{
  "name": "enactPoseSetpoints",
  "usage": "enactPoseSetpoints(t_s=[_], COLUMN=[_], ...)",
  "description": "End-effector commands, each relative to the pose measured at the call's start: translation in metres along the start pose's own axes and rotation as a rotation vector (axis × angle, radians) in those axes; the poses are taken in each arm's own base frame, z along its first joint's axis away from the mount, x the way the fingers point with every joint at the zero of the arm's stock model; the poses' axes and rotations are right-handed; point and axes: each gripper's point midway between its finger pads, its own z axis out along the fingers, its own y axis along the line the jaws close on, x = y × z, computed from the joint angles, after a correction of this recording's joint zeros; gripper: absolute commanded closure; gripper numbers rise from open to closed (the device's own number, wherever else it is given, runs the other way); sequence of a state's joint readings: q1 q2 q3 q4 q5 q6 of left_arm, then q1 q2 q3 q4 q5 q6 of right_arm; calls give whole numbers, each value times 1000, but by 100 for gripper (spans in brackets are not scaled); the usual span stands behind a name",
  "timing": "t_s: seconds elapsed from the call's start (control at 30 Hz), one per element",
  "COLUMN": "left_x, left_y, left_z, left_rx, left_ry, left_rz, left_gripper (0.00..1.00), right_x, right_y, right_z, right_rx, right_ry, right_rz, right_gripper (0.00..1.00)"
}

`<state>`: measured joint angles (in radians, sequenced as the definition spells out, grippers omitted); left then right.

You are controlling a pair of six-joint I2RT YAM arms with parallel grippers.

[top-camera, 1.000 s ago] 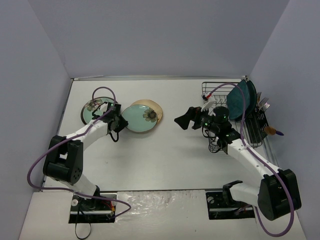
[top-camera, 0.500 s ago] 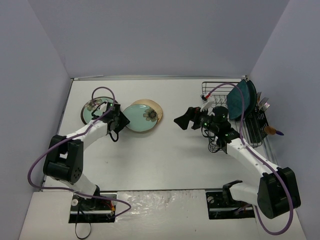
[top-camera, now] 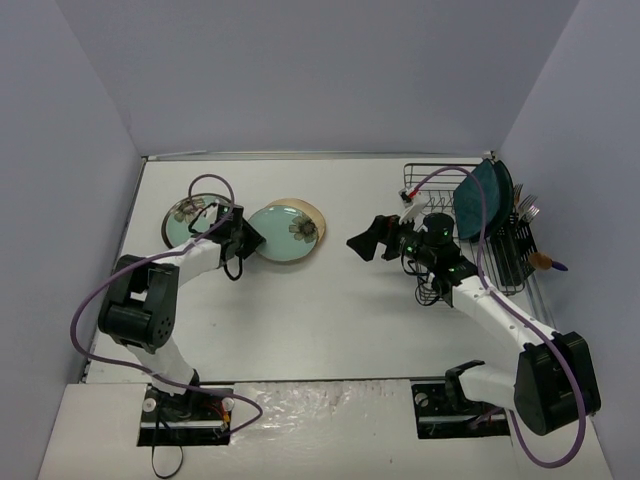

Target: Load the plates into the dish rack

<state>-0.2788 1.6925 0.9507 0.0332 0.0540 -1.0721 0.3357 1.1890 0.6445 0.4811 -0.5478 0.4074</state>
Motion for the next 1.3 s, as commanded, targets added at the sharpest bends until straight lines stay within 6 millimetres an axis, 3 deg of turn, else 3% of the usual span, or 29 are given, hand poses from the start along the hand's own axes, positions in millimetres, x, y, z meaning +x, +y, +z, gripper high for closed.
enactPoseSetpoints(t_s=[0.0, 0.1, 0.33, 0.47, 0.63, 0.87, 1.1, 1.27], left_x=[-18, -21, -31, -39, -51, -44, -38, -38], left_y=[-18, -21, -39, -58, -81, -101, -110, -113], left_z=[-10, -19, -53, -84, -137, -203, -245, -263], left_rx=[67, 81, 160, 252, 390, 618, 764, 831], left_ry=[-63, -78, -113, -142, -208, -231, -265, -294], left_rz=[-11, -14, -10, 5, 37, 85, 150, 156], left_gripper=[89, 99, 100, 100, 100, 100, 100, 100], right_x=[-13, -13, -15, -19, -26, -40, -45, -41], right_y=[12, 12, 18, 26, 41, 69, 91, 99], right_z=[5, 6, 7, 9, 13, 28, 52, 66], right_rx=[-55, -59, -78, -108, -172, -253, -326, -368], right_ry=[-45, -41, -39, -37, -38, -19, 24, 47], right_rz=[-58, -56, -51, -38, 2, 34, 45, 67], right_gripper=[0, 0, 0, 0, 0, 0, 0, 0])
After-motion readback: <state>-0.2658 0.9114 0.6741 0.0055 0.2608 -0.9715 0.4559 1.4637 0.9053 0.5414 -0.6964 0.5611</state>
